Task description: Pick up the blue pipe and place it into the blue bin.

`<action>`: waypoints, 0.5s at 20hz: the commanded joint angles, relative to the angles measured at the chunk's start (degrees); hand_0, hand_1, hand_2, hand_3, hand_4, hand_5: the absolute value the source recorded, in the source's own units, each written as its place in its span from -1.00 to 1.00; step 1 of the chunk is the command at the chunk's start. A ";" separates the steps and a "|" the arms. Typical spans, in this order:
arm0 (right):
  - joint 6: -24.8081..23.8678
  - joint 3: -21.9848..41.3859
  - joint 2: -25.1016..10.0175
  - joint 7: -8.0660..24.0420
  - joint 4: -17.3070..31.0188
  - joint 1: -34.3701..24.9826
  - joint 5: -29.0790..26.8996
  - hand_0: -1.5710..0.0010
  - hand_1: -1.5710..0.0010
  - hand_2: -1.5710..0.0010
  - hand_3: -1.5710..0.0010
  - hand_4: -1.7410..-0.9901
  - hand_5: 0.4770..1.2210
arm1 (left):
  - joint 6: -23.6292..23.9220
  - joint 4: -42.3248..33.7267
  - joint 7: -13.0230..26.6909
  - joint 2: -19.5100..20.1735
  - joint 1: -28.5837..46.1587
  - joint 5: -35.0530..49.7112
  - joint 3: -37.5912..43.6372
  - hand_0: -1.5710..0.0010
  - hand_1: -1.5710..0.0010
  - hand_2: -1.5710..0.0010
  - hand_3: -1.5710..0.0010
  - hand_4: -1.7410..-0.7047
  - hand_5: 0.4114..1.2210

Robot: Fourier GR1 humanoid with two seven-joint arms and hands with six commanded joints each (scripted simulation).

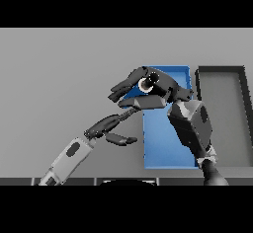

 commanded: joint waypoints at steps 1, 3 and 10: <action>-0.29 -1.07 -0.99 -0.24 1.08 -1.86 -0.14 -1.00 -1.00 -1.00 -1.00 -0.94 0.75 | 0.01 -0.28 -0.95 0.33 -0.01 -0.39 -0.09 1.00 1.00 1.00 1.00 0.60 -0.78; -3.63 -3.59 -2.68 -1.37 3.94 -5.75 1.24 -1.00 -1.00 -1.00 -1.00 -0.96 0.71 | 0.08 -0.52 -1.38 0.25 0.32 -0.53 -0.32 1.00 1.00 1.00 1.00 0.61 -0.78; -6.30 -10.51 -10.09 -2.11 18.90 -5.85 10.90 -1.00 -1.00 -1.00 -1.00 -0.99 0.75 | -0.32 -1.02 -0.63 0.69 0.52 0.60 0.38 1.00 1.00 1.00 1.00 0.60 -0.81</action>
